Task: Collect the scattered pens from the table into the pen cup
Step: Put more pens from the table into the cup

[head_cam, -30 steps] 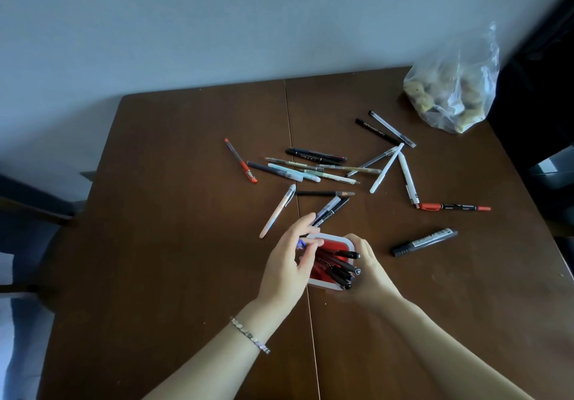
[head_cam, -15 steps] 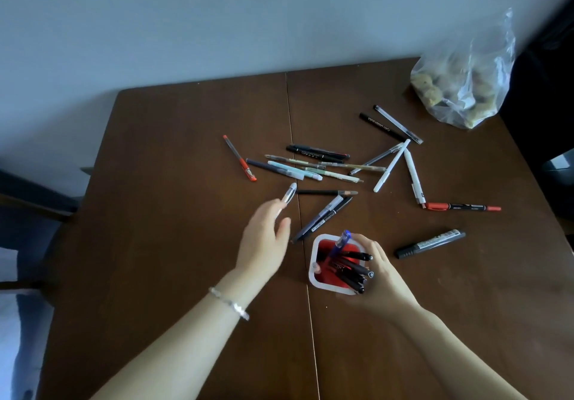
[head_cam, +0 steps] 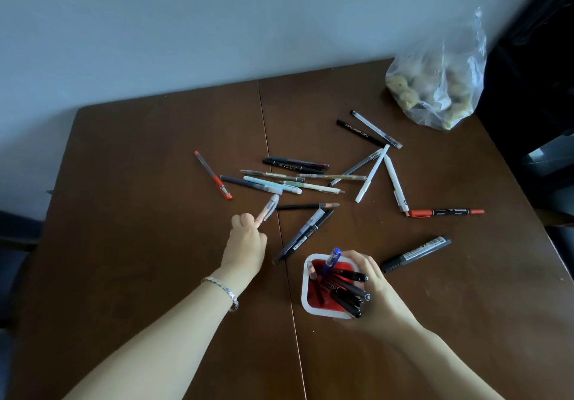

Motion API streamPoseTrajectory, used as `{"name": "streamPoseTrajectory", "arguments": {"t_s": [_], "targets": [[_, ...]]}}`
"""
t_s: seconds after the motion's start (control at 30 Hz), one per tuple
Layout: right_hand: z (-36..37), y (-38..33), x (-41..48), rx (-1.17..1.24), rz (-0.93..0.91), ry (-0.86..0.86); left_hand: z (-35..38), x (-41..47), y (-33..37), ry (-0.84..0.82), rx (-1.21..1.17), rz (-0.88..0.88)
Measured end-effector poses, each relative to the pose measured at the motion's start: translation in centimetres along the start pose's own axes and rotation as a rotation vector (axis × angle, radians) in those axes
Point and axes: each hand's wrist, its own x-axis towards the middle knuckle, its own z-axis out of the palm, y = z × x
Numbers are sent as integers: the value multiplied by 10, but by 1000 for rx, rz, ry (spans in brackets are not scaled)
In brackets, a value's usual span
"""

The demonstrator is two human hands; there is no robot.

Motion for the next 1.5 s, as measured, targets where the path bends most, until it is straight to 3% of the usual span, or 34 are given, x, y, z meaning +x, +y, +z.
{"name": "streamPoseTrajectory", "arguments": {"t_s": [0.13, 0.43, 0.53, 0.7, 0.87, 1.0, 1.27, 1.5], "targets": [[1, 1, 0, -10, 2, 1, 2, 5, 26, -85, -122, 86], [1, -1, 0, 12, 1, 4, 19, -1, 37, -228, 109, 148], [0, -3, -1, 22, -9, 11, 18, -11, 26, -210, 77, 89], [1, -1, 0, 25, -32, 11, -9, -34, 10, -118, -448, -57], [0, -1, 1, 49, -36, 0, -68, -88, 22, -31, -1024, 76], [2, -3, 2, 40, -30, 7, -71, -121, 47, -48, -1242, 178], [5, 3, 3, 7, -75, 37, -4, -120, 58, -73, -1013, 89], [7, 1, 0, -6, -78, 65, 0, -118, 27, 138, -668, 444]]}}
